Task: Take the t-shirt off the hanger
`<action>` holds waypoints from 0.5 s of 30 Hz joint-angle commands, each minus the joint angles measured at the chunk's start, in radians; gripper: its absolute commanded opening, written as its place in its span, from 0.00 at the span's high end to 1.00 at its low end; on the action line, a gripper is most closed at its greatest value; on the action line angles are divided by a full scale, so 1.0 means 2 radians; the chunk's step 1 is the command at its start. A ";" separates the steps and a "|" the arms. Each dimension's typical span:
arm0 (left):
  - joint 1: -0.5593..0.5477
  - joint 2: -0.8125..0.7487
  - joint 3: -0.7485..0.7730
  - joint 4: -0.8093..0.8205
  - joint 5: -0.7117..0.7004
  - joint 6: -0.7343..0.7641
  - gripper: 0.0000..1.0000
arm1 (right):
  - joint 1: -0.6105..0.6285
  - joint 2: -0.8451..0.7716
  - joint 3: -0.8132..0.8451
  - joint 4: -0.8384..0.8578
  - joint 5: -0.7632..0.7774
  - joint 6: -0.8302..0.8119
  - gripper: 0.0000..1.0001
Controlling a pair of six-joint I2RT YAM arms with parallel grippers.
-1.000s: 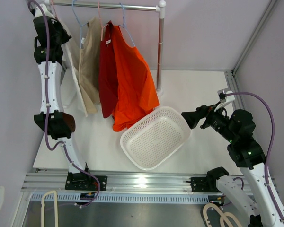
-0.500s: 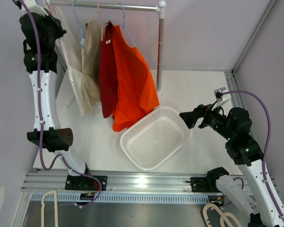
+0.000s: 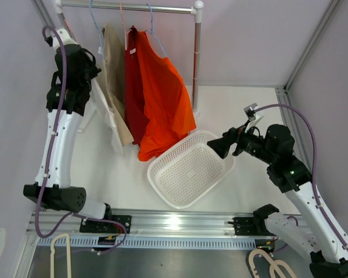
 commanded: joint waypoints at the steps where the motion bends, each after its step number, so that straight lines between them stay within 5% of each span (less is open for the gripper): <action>1: -0.040 -0.070 0.004 -0.074 -0.123 -0.060 0.99 | 0.031 0.013 0.010 0.055 -0.013 -0.007 0.01; 10: -0.178 -0.169 -0.016 -0.303 -0.253 -0.206 1.00 | 0.243 0.098 0.024 0.141 0.094 -0.075 0.01; 15: -0.212 -0.174 0.007 -0.401 -0.256 -0.266 1.00 | 0.334 0.145 -0.004 0.283 0.120 -0.099 0.00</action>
